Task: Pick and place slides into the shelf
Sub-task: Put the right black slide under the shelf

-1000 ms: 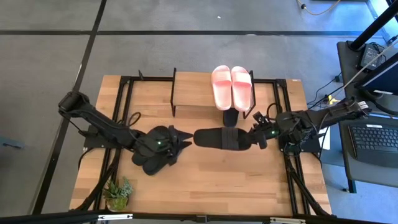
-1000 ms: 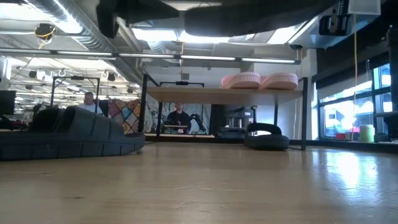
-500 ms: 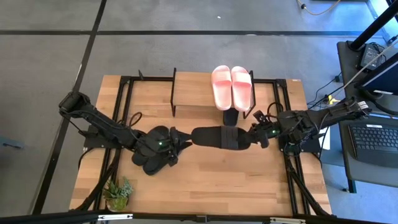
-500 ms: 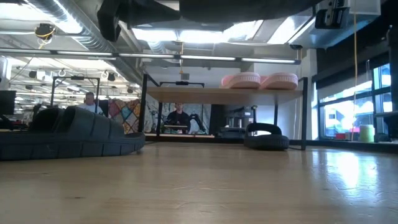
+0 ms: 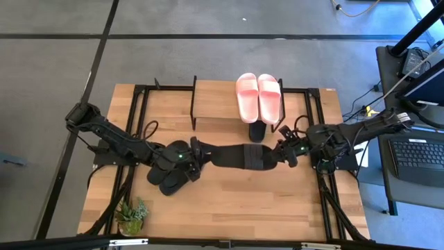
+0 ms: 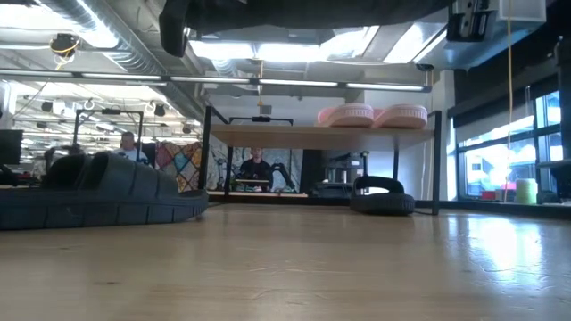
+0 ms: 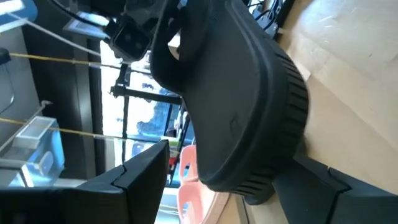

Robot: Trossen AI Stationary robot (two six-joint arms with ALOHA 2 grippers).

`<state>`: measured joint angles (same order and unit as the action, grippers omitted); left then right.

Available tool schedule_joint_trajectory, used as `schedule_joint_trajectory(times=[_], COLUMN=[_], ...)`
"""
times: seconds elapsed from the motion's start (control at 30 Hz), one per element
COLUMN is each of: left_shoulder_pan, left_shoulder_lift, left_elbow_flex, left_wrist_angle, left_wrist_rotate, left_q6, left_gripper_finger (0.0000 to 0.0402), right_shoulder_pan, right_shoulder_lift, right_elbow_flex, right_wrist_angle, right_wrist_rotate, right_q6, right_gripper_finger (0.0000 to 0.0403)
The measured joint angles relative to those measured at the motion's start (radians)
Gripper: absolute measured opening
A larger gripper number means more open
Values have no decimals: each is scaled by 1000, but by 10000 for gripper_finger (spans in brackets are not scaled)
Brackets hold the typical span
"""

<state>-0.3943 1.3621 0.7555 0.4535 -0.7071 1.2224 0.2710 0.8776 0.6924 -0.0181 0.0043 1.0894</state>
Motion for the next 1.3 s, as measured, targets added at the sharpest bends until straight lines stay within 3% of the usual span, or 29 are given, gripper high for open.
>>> schedule_joint_trajectory(times=[0.2, 0.67, 1.0, 1.3], left_shoulder_pan=[-1, -3, -2, -1], left_shoulder_lift=[0, 0, 0, 0], left_elbow_flex=[0, -1, -1, -1], left_wrist_angle=[4, 3, 3, 4], left_wrist_rotate=[6, 48, 36, 29], left_q6=[44, -14, -17, -45], left_gripper_finger=[226, 69, 66, 61], right_shoulder_pan=[0, 0, 0, 0], right_shoulder_lift=[4, 3, 3, -10], right_elbow_flex=[0, 0, 0, 0], right_wrist_angle=[0, 1, 9, 1], right_wrist_rotate=[-2, 2, 2, 2], right_q6=[-3, -30, -112, -183], right_gripper_finger=[0, 6, 54, 171])
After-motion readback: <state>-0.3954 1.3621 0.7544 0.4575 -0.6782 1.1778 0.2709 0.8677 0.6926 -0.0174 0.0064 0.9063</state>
